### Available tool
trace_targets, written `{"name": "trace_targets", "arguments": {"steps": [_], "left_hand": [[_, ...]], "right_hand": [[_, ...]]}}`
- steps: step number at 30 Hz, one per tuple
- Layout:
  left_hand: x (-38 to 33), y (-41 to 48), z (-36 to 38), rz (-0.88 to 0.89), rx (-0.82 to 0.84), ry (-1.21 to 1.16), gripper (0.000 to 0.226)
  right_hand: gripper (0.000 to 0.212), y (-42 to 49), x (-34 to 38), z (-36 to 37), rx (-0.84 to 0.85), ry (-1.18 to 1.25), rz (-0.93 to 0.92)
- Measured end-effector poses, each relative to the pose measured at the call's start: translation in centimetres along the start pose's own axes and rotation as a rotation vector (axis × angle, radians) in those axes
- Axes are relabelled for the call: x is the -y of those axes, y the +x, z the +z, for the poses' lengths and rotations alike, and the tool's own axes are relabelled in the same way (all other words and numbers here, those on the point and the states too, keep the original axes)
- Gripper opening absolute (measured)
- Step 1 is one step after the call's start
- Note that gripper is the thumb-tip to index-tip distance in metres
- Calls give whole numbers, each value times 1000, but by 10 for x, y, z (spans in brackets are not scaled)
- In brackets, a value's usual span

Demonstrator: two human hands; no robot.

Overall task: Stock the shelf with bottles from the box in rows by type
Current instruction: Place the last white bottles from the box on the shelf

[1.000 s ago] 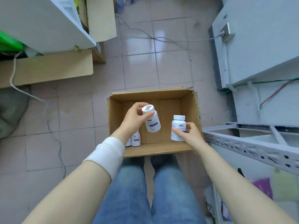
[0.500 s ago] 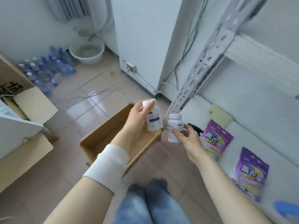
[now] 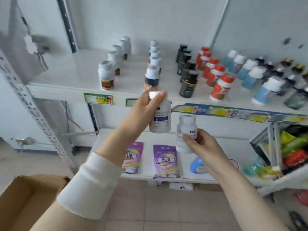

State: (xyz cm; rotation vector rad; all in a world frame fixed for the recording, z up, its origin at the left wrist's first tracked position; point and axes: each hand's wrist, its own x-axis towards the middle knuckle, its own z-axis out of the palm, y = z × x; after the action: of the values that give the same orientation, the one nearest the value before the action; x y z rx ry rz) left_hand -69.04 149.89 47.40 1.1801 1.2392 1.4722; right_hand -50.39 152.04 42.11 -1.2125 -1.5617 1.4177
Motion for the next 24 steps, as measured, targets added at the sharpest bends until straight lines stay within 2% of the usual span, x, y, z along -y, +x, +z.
{"name": "trace_targets", "arguments": {"steps": [7,11,14,20,24], "left_hand": [[-47,42,215,-16,281,-58,23],[-49,67,301,18,421,59,26],[-45,90,356,61,465,159,38],[-49,157,450,228,488,295,32],[-53,211,507,284,485,374,41]], "right_hand": [[21,-37,6,-201,-304,106,-39],[24,-42,6,-285,-370,145,-47],[25,-38,4,-339,-411,155,-53],[42,1,18,-447,-492,120,-81],[47,39,29,-515,-531,85,-99]]}}
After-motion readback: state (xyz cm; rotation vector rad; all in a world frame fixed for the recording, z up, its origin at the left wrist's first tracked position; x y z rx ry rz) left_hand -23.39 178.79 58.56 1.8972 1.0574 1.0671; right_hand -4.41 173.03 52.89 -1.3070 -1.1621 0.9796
